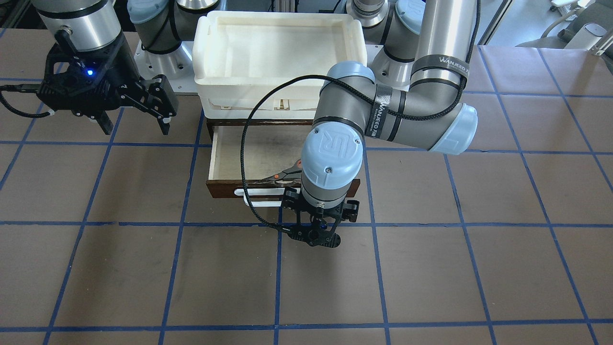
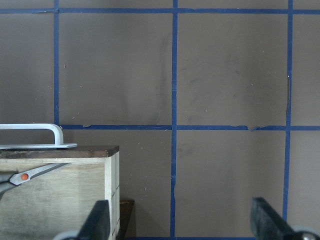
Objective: Put scissors in drawer and close it
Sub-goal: 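Move the left gripper above the drawer's white handle, then push the drawer front with the left gripper to slide it shut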
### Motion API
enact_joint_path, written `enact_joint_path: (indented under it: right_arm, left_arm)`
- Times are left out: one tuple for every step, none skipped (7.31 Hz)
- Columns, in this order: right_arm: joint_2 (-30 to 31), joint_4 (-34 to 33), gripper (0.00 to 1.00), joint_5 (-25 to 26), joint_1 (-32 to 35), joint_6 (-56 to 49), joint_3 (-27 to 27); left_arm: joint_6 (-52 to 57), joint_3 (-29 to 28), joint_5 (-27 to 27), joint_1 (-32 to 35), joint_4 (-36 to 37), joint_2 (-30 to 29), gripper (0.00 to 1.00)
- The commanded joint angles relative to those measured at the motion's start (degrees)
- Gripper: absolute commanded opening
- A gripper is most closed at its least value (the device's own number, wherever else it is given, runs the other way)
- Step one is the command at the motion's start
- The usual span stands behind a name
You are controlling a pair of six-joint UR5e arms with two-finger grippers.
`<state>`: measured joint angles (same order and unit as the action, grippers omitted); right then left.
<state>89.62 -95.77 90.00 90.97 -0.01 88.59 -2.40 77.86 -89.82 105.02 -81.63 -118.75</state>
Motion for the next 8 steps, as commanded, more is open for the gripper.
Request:
enact_joint_path:
  right_arm:
    - [0.03, -0.03, 1.00, 0.00, 0.00, 0.01, 0.01]
    - [0.03, 0.05, 1.00, 0.09, 0.00, 0.01, 0.01]
    - [0.03, 0.14, 1.00, 0.09, 0.00, 0.01, 0.01]
    - [0.03, 0.14, 1.00, 0.09, 0.00, 0.01, 0.01]
    - [0.03, 0.14, 1.00, 0.00, 0.00, 0.01, 0.09]
    - [0.03, 0.05, 1.00, 0.00, 0.00, 0.01, 0.01]
    - [0.03, 0.05, 1.00, 0.00, 0.00, 0.01, 0.01]
    - [0.03, 0.14, 1.00, 0.09, 0.00, 0.01, 0.01]
  left_arm:
    - [0.02, 2.10, -0.17, 0.18, -1.16, 1.76, 1.00]
    - [0.02, 4.12, -0.44, 0.18, -1.16, 2.55, 1.00]
    - [0.02, 5.62, -0.44, 0.18, -1.16, 3.52, 1.00]
    - [0.02, 6.59, 0.00, 0.36, -1.25, 4.92, 1.00]
    - [0.02, 6.69, 0.17, 0.36, -2.38, 6.15, 1.00]
    - [0.02, 6.51, 0.26, 0.36, -2.57, 6.77, 1.00]
    - [-0.06, 6.60, 0.44, 0.44, -3.35, 7.56, 1.00]
    - [-0.07, 6.60, 0.79, 0.45, -5.01, 8.35, 1.00]
